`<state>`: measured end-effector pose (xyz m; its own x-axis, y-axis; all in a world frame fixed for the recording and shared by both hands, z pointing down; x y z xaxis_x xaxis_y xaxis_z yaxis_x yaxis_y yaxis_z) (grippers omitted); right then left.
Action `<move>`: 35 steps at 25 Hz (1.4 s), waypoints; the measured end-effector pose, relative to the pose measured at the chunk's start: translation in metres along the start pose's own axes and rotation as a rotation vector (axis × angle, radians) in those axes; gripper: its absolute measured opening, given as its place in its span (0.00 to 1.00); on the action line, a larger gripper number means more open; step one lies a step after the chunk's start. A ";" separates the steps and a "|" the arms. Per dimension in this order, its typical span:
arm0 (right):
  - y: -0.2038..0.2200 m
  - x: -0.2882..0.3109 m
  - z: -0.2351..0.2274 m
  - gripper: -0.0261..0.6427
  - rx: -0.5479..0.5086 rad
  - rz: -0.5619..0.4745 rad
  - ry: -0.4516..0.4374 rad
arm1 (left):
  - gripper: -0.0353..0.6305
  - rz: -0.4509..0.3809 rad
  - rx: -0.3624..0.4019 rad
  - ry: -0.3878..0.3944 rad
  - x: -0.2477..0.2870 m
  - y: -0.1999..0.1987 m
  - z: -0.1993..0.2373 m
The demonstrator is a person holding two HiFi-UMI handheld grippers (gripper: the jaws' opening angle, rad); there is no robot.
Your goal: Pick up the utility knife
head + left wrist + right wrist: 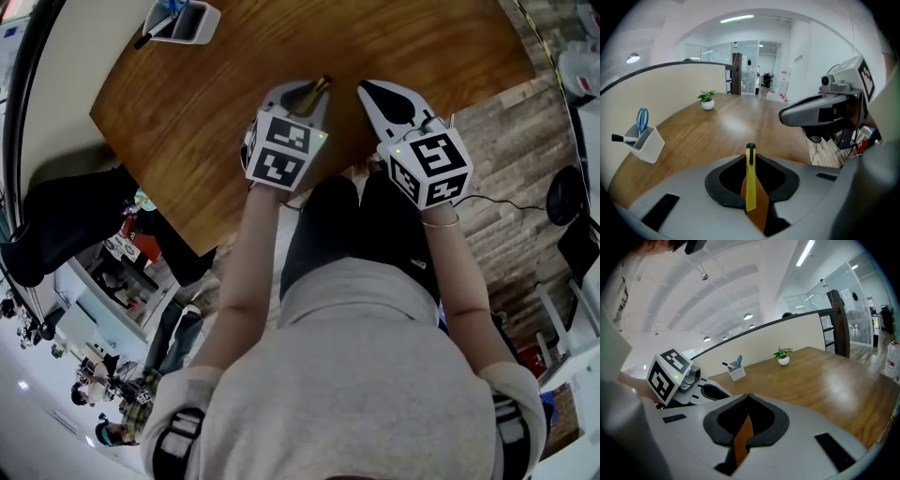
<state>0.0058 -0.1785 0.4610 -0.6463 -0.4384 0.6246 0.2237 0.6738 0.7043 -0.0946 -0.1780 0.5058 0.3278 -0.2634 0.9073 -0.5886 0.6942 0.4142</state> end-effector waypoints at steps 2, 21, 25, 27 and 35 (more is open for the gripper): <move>-0.008 -0.002 0.005 0.05 -0.023 -0.007 -0.009 | 0.17 -0.049 -0.031 0.008 -0.012 -0.007 0.003; -0.085 -0.044 0.042 0.05 -0.230 -0.117 -0.054 | 0.17 -0.346 -0.183 -0.116 -0.124 -0.050 0.009; -0.102 -0.054 0.052 0.05 -0.250 -0.163 -0.078 | 0.17 -0.460 -0.251 -0.141 -0.149 -0.055 0.013; -0.110 -0.059 0.058 0.05 -0.261 -0.185 -0.093 | 0.17 -0.517 -0.280 -0.143 -0.161 -0.057 0.015; -0.135 -0.075 0.075 0.05 -0.315 -0.233 -0.126 | 0.17 -0.711 -0.323 -0.181 -0.211 -0.064 0.017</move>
<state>-0.0305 -0.1912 0.2936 -0.7859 -0.4686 0.4035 0.2606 0.3408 0.9033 -0.1389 -0.1776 0.2890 0.4025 -0.8011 0.4430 -0.0320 0.4713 0.8814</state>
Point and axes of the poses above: the fingertips, and each gripper's own axes: x forward along the fingers, z to its left, y out of its underside, the point moved 4 cm from there along -x, backward along the fingers, and after that the axes turned 14 degrees about z, right-handed, at the moved point
